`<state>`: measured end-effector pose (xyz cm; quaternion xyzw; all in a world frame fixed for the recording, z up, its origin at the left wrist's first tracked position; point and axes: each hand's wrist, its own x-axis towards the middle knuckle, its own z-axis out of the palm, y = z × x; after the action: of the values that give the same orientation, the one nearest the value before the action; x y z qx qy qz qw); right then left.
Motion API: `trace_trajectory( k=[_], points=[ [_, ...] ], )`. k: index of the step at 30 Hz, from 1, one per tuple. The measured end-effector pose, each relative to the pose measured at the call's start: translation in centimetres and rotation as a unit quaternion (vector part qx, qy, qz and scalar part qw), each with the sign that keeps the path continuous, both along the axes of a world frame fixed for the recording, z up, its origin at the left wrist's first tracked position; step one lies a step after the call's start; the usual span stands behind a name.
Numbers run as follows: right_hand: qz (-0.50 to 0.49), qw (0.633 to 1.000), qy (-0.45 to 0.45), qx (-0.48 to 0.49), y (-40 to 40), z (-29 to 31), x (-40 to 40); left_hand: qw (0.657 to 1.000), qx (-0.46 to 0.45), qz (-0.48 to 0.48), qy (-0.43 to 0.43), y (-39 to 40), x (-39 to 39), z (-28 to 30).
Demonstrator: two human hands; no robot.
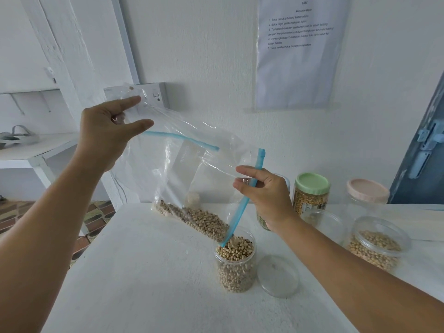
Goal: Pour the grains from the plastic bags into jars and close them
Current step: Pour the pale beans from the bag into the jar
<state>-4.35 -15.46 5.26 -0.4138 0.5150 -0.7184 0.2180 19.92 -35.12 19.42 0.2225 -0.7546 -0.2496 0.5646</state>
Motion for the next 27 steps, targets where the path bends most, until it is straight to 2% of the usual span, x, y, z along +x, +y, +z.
trace_trajectory(
  k=[27],
  points=[
    [-0.002,1.0,-0.01,-0.014,0.61,-0.54,-0.47,1.0,-0.004,-0.005,-0.011,0.97,-0.87,0.24]
  ],
)
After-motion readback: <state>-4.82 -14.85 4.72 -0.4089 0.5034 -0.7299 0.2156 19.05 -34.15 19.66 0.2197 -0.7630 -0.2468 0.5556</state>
